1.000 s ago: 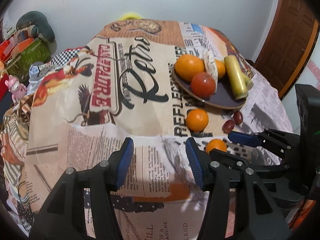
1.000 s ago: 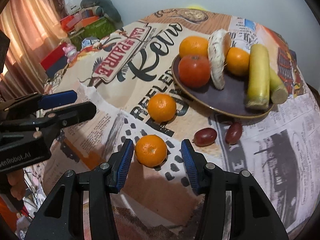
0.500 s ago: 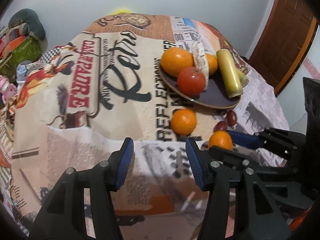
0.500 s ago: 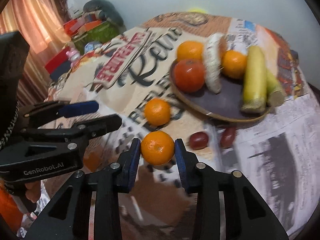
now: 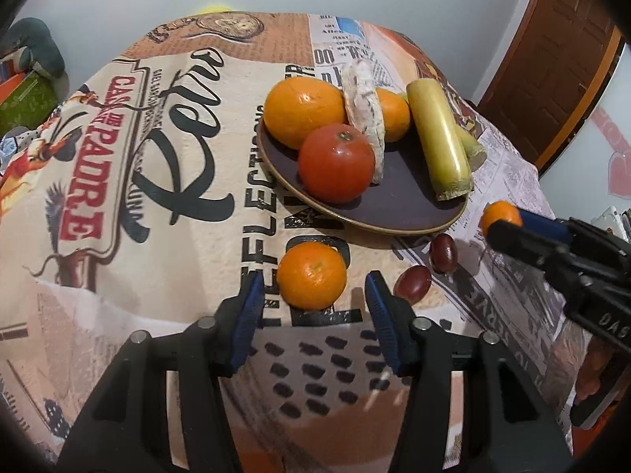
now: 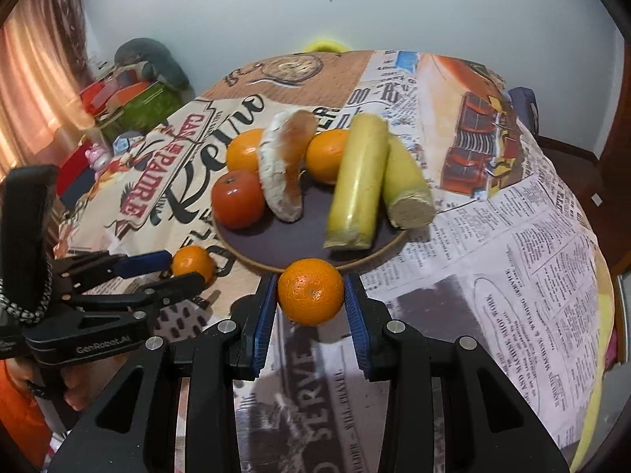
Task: Organize fruits
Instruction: 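Carry both mandarins onto the plate and open both tools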
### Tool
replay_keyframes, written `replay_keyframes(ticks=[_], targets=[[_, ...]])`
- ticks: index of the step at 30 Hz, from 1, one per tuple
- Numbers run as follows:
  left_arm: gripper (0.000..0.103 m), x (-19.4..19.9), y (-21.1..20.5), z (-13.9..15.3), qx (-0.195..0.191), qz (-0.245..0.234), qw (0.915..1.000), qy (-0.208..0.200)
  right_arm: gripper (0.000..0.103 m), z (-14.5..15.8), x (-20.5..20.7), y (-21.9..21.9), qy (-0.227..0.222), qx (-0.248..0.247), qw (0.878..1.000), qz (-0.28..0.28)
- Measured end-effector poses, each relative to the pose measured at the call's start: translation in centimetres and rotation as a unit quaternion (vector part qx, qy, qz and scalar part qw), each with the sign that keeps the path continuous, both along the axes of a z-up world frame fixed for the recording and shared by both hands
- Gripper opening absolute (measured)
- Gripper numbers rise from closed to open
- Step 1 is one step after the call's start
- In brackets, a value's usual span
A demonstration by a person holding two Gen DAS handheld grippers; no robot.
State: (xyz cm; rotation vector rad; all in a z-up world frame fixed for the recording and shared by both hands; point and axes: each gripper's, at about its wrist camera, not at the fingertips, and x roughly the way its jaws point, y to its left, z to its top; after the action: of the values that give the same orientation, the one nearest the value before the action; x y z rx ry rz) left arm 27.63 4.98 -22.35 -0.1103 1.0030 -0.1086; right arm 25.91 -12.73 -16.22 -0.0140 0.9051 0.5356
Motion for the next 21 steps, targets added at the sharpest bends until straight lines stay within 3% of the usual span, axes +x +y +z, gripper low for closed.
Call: replay_keyframes(ticks=[3,10,21], targets=[[0.037,0.3,0.0,-0.4,0.001,0.003,1.0000,0.001,0.032,0.0,0.2,-0.2,-0.001,0.004,1.000,-0.003],[0.037,0.3,0.3,0.3,-0.010,0.003,0.9999,-0.009,0.032,0.4,0.7,-0.1,-0.009,0.006,1.000,-0.002],[0.037,0.9,-0.7,4.8,-0.032,-0.007,0.9973,-0.066,0.032,2.7,2.4,-0.3,-0.040,0.020,0.999,-0.011]])
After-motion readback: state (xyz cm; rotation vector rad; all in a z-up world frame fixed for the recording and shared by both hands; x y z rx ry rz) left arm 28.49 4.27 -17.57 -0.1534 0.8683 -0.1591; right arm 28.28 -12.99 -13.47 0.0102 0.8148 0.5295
